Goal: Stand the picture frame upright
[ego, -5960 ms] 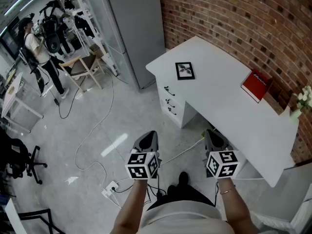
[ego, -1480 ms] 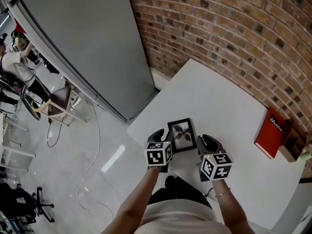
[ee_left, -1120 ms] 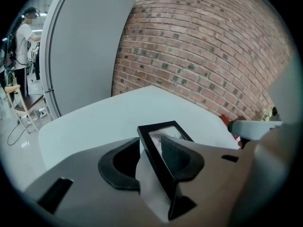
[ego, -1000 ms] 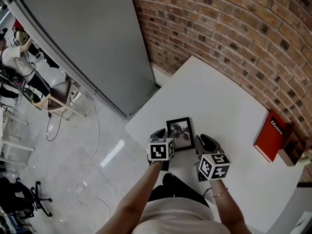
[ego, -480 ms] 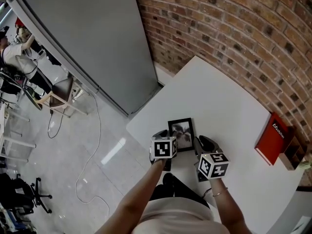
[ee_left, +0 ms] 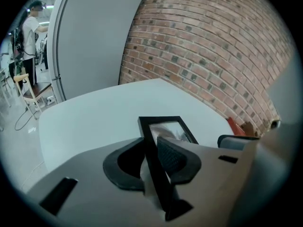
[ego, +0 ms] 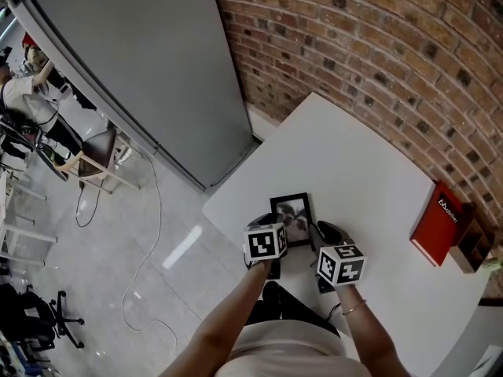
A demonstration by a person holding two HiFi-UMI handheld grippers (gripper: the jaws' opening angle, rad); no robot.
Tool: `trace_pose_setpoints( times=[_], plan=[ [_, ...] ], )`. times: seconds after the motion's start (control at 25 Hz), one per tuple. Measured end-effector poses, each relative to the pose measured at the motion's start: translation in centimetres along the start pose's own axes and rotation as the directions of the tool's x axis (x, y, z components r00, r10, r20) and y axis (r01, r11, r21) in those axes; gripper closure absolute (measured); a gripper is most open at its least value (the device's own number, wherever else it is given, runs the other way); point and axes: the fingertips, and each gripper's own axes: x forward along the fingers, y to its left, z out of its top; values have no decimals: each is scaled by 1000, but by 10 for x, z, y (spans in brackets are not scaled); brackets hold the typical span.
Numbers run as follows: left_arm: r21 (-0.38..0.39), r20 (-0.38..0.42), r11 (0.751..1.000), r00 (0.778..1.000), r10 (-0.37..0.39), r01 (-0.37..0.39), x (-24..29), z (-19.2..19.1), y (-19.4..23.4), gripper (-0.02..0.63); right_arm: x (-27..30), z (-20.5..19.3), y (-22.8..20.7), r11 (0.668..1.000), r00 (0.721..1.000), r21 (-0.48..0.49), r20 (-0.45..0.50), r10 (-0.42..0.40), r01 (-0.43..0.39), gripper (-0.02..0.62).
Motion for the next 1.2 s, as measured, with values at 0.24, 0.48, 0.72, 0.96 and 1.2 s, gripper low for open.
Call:
trace_pose_setpoints(
  times=[0.24,0.48,0.72,0.96,1.2],
  plan=[
    [-13,53,1000,999,5,-4,-5,3,2,538,5,-3,0,1000,1000,4,-24,8,-7,525],
    [10,117,999,993,-32,31,-11,8,0,542,14,-6,3,998,998,35,-43,51,-50,501],
    [26,145,998,987,-63,60,-16,10,2,543,28,-12,3,992,993,91,-79,91,-84,472],
    [29,163,993,980,-117,114,-21,12,3,543,37,-11,7,983,987,142,-93,129,-115,471],
    [32,177,987,971,-162,159,-25,14,6,541,41,-12,11,981,982,139,-110,152,-136,472]
  ],
)
